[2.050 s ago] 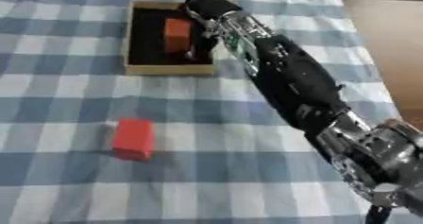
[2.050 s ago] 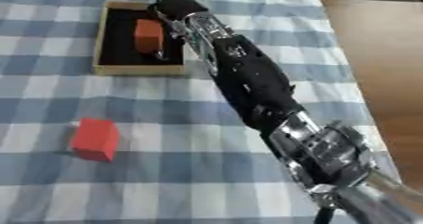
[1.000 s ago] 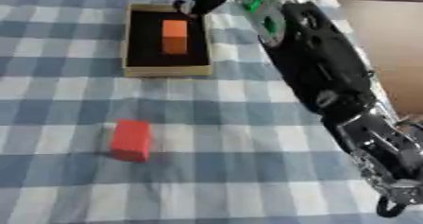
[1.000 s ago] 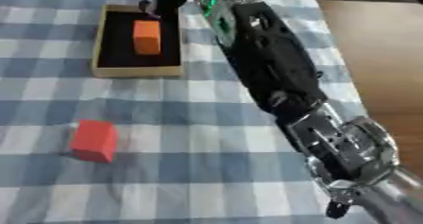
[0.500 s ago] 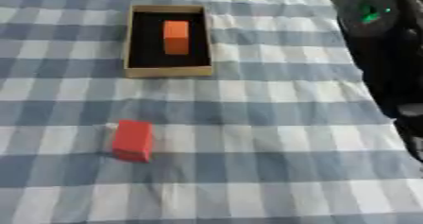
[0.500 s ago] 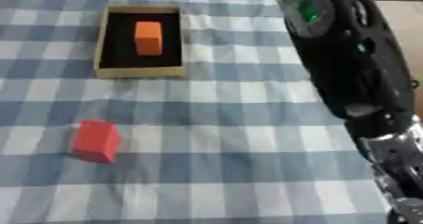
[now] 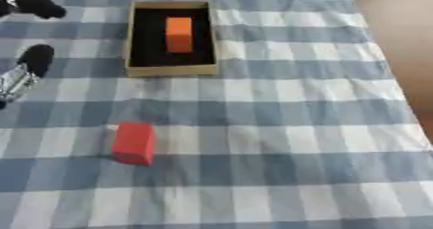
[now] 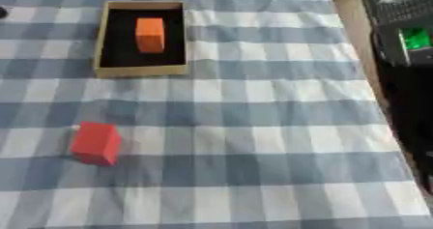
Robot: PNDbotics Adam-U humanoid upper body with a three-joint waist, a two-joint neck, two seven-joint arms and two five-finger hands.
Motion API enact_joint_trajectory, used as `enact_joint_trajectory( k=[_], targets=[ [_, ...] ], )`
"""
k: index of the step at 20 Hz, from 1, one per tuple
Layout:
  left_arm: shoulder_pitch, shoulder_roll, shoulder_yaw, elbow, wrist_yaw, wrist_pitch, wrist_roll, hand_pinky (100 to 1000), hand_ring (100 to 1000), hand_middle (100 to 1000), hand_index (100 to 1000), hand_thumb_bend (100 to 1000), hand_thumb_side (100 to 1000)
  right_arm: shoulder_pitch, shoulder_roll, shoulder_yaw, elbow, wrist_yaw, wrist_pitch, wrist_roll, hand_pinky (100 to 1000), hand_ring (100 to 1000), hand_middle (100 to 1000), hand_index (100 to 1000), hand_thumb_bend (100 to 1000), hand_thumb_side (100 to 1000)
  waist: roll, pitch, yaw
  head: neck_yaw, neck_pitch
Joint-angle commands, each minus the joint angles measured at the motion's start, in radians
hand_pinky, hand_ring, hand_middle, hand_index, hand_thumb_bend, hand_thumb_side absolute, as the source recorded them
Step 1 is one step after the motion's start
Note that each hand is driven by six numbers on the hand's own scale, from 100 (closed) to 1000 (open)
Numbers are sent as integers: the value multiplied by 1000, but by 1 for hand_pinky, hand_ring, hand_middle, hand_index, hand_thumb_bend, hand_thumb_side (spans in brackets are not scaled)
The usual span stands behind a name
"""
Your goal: Pick up objects on the table and place them in the box.
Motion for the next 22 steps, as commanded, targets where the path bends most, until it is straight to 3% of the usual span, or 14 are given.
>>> enact_joint_trajectory(
  k=[1, 5, 12, 17, 22],
  targets=[
    [-48, 37, -48, -14, -12, 35, -103, 811, 766, 738, 856, 340, 742, 7, -40, -26, -40, -42, 17, -72, 837, 809, 518, 749, 124, 673, 6, -18, -2, 11, -10],
    [-101, 19, -102, -14, -45, 69, -219, 819, 780, 753, 867, 518, 695, 37, -49, -34, -41, -70, 22, -133, 837, 805, 516, 744, 127, 685, 8, -18, -2, 17, -11],
    [-140, -17, -168, -14, -117, 96, -330, 829, 799, 745, 863, 615, 700, 69, -53, -45, -42, -83, 29, -163, 839, 798, 512, 738, 121, 702, 8, -18, -5, 20, -12],
    [-155, -40, -208, -14, -151, 106, -384, 834, 810, 753, 867, 614, 697, 80, -52, -49, -42, -92, 31, -177, 841, 795, 510, 734, 119, 709, 8, -19, -5, 21, -14],
    [-155, -57, -222, -14, -140, 163, -416, 834, 812, 763, 876, 529, 650, 90, -54, -48, -42, -100, 31, -183, 841, 790, 506, 729, 120, 728, 6, -18, -2, 21, -14]
  ],
)
